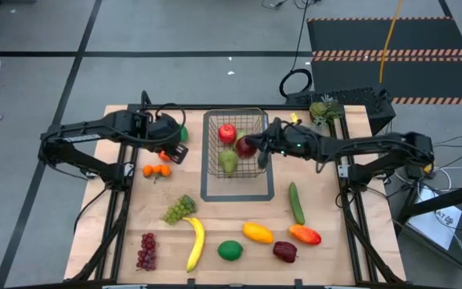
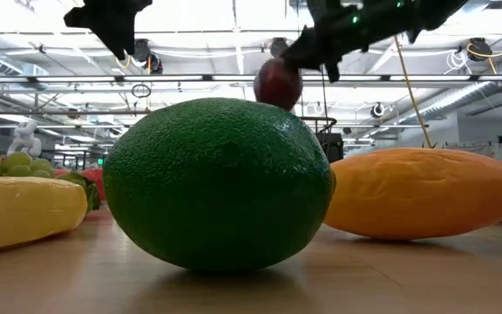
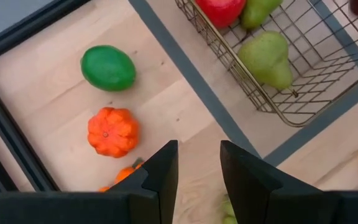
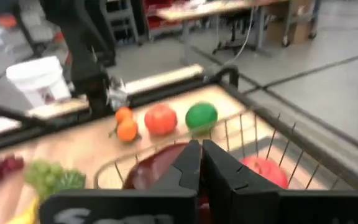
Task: Build produce basket
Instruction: Put the top dark red apple into the gold wire basket
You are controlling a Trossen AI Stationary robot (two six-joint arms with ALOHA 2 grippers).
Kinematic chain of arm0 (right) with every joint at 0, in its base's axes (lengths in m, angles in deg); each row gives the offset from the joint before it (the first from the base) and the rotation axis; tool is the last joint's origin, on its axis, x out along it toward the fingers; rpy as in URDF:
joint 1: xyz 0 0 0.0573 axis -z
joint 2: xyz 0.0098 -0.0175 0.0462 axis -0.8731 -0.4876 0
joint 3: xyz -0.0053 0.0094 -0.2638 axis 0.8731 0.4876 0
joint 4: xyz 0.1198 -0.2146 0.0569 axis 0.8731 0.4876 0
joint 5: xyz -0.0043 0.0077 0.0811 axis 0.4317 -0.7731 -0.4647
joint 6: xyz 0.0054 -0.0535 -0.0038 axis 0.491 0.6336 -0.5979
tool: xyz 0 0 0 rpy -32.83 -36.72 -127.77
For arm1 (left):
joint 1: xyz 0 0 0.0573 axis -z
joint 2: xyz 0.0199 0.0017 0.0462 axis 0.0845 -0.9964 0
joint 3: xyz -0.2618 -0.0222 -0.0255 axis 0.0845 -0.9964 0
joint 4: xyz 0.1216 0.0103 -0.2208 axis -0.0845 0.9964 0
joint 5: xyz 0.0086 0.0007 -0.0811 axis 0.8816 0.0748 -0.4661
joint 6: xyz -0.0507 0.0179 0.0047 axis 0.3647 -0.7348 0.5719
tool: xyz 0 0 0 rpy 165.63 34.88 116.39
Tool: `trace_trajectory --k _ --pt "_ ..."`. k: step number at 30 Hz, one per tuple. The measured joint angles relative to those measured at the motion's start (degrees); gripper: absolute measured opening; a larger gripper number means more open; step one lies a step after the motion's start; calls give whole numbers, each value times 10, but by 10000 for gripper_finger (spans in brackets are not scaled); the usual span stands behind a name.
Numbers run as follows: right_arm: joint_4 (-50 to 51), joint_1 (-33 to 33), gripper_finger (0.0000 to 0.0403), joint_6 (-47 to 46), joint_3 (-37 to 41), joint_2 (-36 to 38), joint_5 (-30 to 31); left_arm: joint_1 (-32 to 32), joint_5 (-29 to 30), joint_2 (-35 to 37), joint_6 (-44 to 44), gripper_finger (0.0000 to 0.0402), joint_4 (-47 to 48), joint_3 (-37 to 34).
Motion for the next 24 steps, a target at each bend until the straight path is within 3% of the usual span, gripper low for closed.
trace_trajectory --k 10,24 --pt "8 9 3 -1 0 -53 -15 0 13 -1 36 120 1 0" --pt "52 9 3 -7 0 -55 -15 0 46 -1 42 120 0 0"
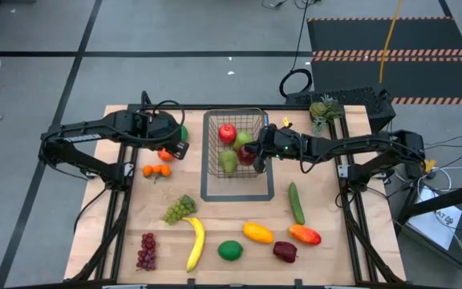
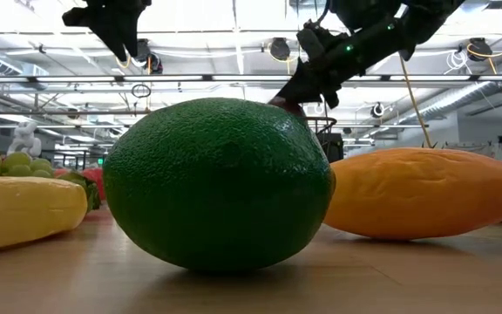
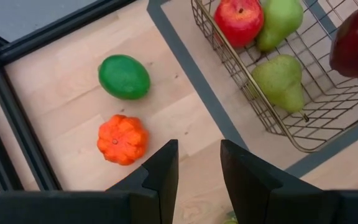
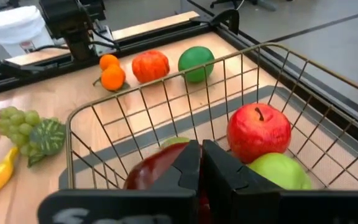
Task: Build produce basket
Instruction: Put the top dark red apple into the gold wire basket
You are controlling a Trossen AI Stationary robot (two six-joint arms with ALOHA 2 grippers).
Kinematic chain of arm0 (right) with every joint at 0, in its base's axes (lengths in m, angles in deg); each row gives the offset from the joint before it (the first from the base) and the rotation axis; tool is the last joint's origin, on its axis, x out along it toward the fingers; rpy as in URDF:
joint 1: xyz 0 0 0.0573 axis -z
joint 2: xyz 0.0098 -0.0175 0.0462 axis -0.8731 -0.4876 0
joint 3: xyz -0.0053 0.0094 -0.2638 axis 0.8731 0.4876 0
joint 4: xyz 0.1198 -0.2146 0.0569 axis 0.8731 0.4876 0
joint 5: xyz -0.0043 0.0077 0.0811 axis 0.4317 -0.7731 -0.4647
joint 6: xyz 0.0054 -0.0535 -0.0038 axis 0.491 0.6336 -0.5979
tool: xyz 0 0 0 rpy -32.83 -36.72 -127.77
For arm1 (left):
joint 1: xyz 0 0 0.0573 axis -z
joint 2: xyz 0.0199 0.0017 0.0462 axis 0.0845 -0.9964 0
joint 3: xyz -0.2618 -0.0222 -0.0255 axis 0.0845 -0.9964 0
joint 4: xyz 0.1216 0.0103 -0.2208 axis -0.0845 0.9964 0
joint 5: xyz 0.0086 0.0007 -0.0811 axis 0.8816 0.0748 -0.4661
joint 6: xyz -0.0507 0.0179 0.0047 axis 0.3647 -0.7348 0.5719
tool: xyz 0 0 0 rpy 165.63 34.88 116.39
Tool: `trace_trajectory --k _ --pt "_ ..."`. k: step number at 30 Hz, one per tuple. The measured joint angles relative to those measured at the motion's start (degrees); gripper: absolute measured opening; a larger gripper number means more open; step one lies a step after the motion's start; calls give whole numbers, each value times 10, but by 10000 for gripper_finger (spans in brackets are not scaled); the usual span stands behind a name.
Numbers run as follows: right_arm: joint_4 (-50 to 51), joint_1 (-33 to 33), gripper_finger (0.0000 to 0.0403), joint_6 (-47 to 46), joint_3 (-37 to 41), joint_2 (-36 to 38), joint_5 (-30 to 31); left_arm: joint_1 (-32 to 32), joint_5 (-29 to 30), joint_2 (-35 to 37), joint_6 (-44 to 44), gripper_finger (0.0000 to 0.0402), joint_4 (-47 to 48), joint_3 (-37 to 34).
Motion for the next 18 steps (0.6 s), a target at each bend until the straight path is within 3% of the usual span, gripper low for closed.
trace_trajectory --k 8,18 --pt "-1 0 11 -36 0 0 0 0 0 0 0 120 0 0" --pt "-3 0 54 -60 0 0 0 1 -6 0 -18 120 0 0"
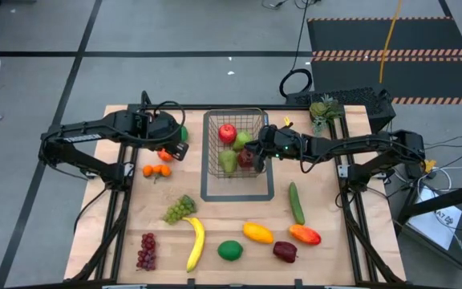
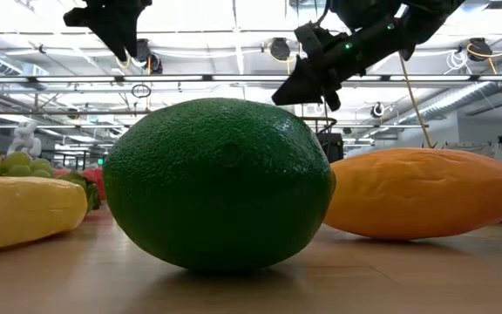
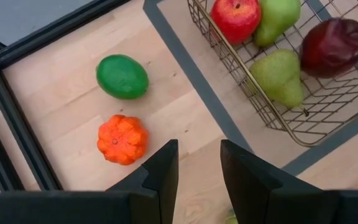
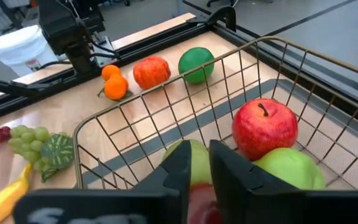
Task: Build produce basket
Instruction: Put the top dark red apple into the gold wire basket, then put the dark red apple into the gold wire basket
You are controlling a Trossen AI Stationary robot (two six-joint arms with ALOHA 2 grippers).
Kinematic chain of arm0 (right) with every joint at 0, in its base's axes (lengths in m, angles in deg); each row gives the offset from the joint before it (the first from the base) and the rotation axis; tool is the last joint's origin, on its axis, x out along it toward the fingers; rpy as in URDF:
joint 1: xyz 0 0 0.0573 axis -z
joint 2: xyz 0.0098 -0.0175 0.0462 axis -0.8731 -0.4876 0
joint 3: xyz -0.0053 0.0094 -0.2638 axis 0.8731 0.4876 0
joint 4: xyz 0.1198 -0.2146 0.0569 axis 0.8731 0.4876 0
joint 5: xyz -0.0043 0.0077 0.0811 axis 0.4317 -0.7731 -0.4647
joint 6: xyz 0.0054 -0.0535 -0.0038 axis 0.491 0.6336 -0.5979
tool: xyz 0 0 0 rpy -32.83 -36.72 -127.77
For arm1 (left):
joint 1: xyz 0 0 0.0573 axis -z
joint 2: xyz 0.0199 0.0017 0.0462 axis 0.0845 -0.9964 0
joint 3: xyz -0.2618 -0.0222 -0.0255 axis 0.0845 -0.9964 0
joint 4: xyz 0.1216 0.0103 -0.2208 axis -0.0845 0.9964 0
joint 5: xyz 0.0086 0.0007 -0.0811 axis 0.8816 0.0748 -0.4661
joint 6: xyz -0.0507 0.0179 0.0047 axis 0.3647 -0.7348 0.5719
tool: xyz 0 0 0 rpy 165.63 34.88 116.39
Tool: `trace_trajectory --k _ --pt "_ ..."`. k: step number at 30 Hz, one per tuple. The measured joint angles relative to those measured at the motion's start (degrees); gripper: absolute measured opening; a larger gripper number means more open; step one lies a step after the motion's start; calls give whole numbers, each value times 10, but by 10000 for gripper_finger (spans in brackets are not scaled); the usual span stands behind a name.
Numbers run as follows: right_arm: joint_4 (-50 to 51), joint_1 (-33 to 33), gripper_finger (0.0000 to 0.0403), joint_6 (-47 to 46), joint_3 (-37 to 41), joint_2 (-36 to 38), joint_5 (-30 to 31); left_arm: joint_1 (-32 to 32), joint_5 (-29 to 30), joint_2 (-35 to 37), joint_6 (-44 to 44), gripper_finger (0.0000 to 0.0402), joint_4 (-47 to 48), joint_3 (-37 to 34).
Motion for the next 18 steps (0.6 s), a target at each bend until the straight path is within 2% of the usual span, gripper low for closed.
trace_trajectory --k 6,11,18 --pt "-6 -3 91 -28 0 6 0 0 -16 0 -3 120 20 0" --pt "-16 -28 115 -52 0 56 0 8 -20 0 -18 120 38 0" --pt "-17 -93 119 -197 0 146 10 12 -20 0 -103 120 38 0"
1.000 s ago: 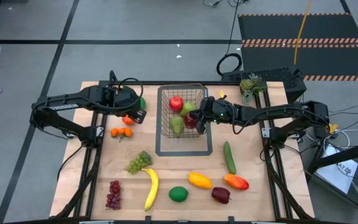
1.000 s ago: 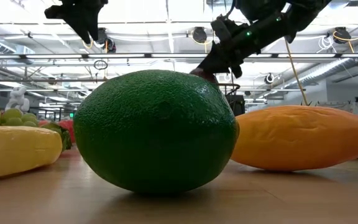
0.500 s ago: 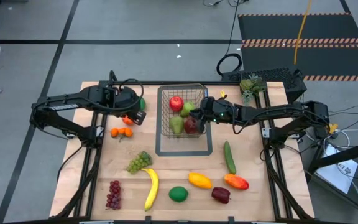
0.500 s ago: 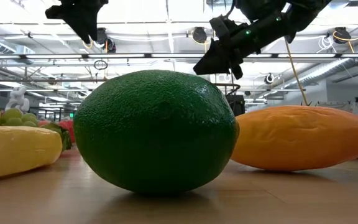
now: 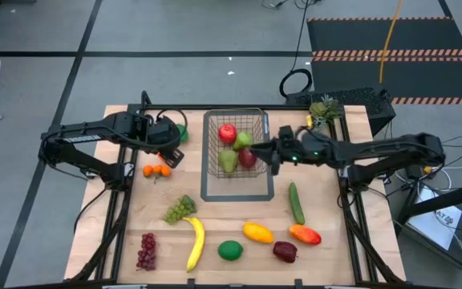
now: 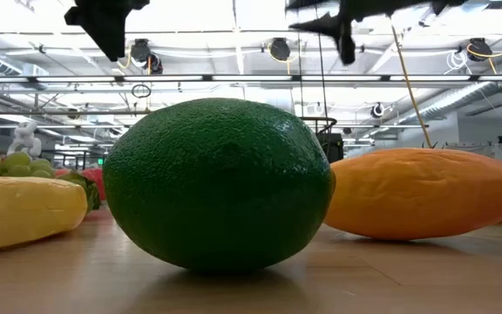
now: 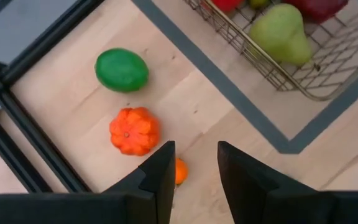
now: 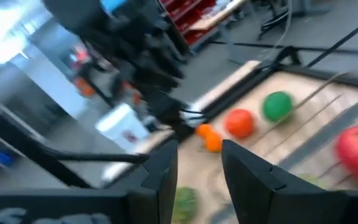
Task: Build produce basket
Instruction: Put the dark red apple into the gold wire basket
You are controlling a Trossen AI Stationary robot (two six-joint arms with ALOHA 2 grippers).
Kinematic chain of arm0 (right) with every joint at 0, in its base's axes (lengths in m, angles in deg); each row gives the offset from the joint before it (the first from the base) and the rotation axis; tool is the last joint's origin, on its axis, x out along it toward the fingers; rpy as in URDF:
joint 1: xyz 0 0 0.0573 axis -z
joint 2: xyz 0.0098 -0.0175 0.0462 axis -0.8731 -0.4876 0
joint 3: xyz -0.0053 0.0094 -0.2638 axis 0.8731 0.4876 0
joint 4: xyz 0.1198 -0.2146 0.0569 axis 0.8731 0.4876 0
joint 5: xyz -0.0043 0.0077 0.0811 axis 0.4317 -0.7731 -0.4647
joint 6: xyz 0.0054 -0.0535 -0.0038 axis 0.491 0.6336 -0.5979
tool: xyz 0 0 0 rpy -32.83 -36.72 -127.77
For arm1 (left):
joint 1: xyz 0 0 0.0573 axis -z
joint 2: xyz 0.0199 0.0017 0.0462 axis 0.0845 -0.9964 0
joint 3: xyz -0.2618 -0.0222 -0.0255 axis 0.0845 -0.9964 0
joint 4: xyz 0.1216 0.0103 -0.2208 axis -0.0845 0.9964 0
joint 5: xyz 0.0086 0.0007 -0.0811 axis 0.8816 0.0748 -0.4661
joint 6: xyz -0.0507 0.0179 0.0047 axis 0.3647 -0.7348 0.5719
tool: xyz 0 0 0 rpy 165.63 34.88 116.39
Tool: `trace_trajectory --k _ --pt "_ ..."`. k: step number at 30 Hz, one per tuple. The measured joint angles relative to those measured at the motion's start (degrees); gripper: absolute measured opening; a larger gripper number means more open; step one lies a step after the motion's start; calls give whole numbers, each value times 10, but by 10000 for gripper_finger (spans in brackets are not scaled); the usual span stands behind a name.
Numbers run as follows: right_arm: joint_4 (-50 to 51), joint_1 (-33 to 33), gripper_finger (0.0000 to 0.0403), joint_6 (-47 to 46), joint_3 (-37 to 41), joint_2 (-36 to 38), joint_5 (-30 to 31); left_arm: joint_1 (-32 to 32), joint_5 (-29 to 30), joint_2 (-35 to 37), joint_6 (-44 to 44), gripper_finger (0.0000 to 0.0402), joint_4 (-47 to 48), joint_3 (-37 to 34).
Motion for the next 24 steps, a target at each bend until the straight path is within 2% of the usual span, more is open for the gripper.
trace_trajectory --k 6,13,18,24 --pt "18 -114 118 -87 0 31 81 -10 3 0 -75 120 -7 0" --pt "22 -271 116 -177 -1 33 198 -13 -12 0 -88 120 -6 0" --pt "119 -351 116 -209 -52 33 261 -1 -19 0 -87 120 -11 0" --pt "273 -403 116 -243 -129 33 262 3 -19 0 -81 120 -24 0"
